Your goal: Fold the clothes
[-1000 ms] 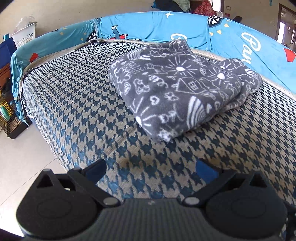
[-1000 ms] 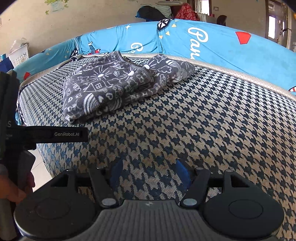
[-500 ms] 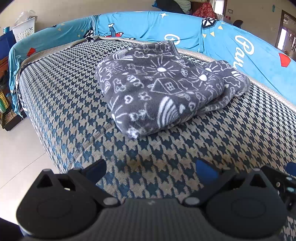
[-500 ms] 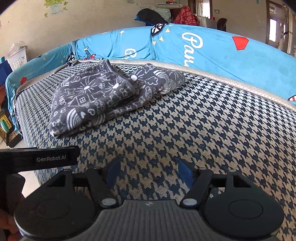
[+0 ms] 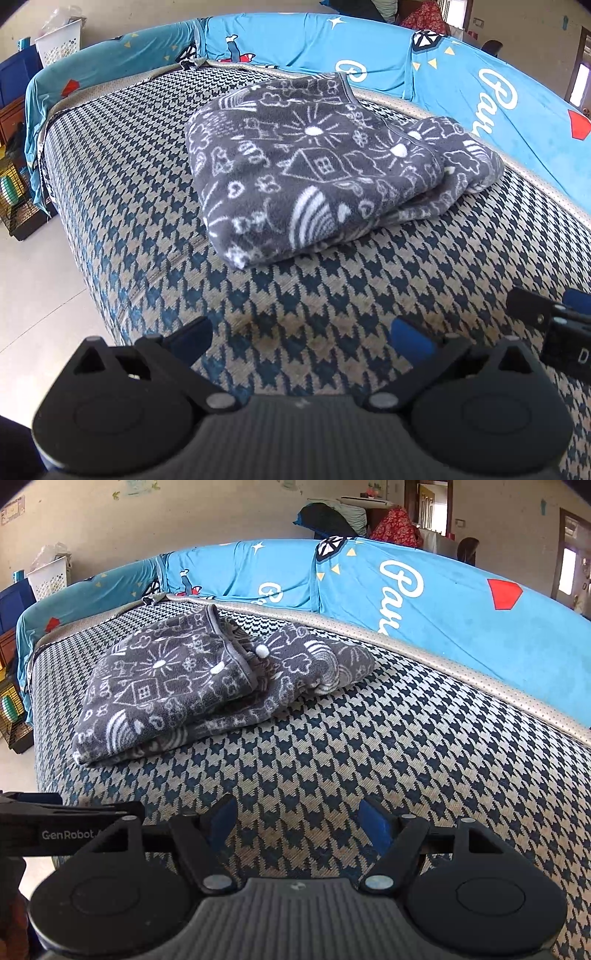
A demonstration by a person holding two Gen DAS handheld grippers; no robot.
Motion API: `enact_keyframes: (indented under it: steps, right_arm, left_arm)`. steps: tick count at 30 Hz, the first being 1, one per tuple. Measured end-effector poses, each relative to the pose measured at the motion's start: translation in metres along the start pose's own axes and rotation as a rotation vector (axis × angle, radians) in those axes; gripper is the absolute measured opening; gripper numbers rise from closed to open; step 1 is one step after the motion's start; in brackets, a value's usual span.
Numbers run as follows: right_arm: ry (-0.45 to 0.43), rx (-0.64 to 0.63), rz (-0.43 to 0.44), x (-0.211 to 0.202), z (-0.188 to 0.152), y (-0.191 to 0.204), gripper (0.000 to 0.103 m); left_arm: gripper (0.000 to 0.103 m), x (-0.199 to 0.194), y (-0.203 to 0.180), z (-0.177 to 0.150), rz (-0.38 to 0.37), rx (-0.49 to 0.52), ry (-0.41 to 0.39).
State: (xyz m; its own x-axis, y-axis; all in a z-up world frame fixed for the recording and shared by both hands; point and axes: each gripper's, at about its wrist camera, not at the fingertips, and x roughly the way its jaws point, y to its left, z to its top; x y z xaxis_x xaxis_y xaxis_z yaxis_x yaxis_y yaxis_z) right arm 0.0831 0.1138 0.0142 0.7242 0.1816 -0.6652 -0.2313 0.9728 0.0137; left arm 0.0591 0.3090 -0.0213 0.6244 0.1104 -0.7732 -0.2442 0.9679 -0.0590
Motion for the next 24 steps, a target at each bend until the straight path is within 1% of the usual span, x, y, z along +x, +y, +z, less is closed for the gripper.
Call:
enact_keyframes:
  steps: [3, 5, 10, 13, 19, 23, 24]
  right_arm:
    - [0.004, 0.003, 0.013, 0.007, 0.006, -0.009, 0.072]
    - [0.002, -0.019, 0.014, 0.012, 0.011, -0.012, 0.072]
    - [0.0, -0.073, 0.059, 0.023, 0.025, -0.017, 0.072]
    - [0.003, -0.116, 0.092, 0.029, 0.033, -0.018, 0.072]
    - [0.014, -0.21, 0.126, 0.036, 0.041, -0.016, 0.073]
    - [0.01, -0.232, 0.15, 0.033, 0.046, -0.017, 0.075]
    - [0.007, -0.233, 0.152, 0.031, 0.046, -0.018, 0.077]
  left_arm:
    - [0.103, -0.001, -0.004, 0.001, 0.008, -0.009, -0.002]
    - [0.103, 0.001, -0.006, 0.001, 0.016, -0.021, 0.006]
    - [0.103, 0.009, -0.01, 0.001, 0.018, -0.068, 0.058]
    - [0.103, 0.007, -0.015, 0.001, 0.025, -0.07, 0.045]
    - [0.103, 0.0, -0.022, 0.002, 0.022, -0.101, 0.03]
    - [0.103, -0.003, -0.029, 0.001, 0.018, -0.096, 0.03]
    - [0.103, -0.004, -0.031, 0.0, 0.018, -0.091, 0.025]
